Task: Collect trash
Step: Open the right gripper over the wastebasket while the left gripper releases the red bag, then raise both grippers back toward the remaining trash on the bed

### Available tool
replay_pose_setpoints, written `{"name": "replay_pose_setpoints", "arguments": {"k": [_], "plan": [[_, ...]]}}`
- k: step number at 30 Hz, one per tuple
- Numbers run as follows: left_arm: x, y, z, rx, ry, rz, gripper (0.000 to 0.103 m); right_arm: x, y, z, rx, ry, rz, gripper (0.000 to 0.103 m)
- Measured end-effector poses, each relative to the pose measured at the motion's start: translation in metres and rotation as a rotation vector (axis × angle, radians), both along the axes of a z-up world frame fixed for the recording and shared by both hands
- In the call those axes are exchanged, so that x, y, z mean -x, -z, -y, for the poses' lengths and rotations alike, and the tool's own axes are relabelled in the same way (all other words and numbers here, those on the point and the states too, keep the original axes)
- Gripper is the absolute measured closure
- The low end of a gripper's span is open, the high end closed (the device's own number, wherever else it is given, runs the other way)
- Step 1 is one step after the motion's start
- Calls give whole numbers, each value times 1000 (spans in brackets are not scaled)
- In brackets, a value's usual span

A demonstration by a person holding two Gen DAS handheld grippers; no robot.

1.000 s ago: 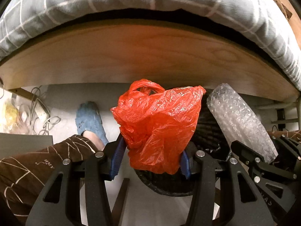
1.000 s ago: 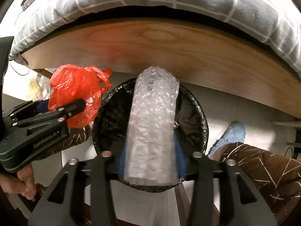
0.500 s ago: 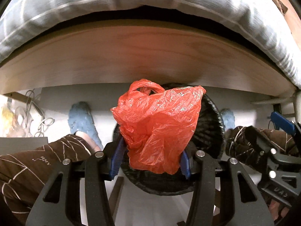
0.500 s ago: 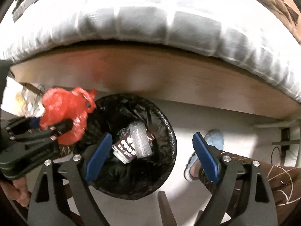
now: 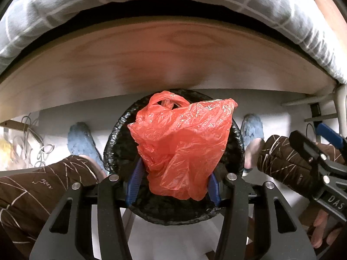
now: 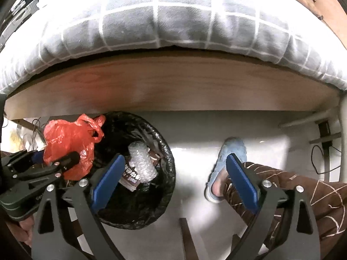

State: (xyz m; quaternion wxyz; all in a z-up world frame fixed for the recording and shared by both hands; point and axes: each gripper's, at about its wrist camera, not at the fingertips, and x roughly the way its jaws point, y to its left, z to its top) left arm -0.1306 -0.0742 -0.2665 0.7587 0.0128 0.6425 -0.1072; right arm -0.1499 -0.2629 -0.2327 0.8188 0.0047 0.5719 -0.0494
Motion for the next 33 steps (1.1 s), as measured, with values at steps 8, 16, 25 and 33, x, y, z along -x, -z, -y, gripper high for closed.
{"name": "replay_pose_setpoints", "arguments": {"k": [8, 16, 25, 33], "plan": [[0, -2, 4, -14, 15, 31, 38, -1, -1, 6, -6, -2, 29, 13], [-3, -13, -1, -27, 7, 81, 17, -3, -14, 0, -4, -18, 63, 13], [-6, -37, -14, -28, -27, 155, 14, -2, -36, -8, 12, -48, 153, 13], [-10, -78, -43, -50, -96, 278, 14, -4, -65, -24, 13, -79, 255, 13]]}}
